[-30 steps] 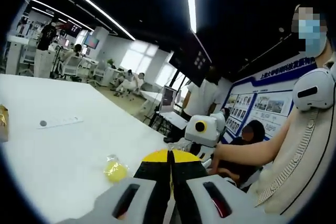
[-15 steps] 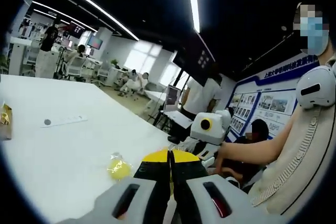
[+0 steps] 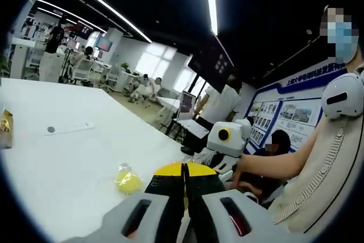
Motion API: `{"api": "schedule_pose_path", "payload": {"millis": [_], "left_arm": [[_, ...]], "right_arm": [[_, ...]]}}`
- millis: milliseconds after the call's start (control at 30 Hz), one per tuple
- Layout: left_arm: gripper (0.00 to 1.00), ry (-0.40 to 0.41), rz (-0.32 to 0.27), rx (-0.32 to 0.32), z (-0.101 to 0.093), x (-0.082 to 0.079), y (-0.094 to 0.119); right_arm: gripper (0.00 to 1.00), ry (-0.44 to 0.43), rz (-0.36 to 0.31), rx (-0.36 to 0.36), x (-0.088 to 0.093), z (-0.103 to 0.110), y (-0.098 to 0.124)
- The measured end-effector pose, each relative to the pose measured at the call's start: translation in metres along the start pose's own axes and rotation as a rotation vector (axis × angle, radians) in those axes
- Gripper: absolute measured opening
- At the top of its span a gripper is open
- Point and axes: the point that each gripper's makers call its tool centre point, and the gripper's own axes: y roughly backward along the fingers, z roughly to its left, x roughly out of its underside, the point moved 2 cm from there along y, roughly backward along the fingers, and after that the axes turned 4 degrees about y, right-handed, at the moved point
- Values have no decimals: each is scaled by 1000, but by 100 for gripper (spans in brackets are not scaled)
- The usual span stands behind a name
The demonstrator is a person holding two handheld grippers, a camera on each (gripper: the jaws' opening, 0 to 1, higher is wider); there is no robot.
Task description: Compare the silicone blocks by pressing each to a similar depth, holding the contact briefly, and releasing to observe deformation and rebound differences across the visible hardness samples.
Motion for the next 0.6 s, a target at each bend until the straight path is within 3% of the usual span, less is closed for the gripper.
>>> {"api": "schedule_pose_path", "payload": {"millis": [533,600], "left_arm": [[0,19,-3,-9,-4,-1,1],[0,26,-9,-4,-5,-1,1]], "right_arm": [[10,4,-27,12,-1,3,2],[11,82,-52,28,-4,1,2]]}}
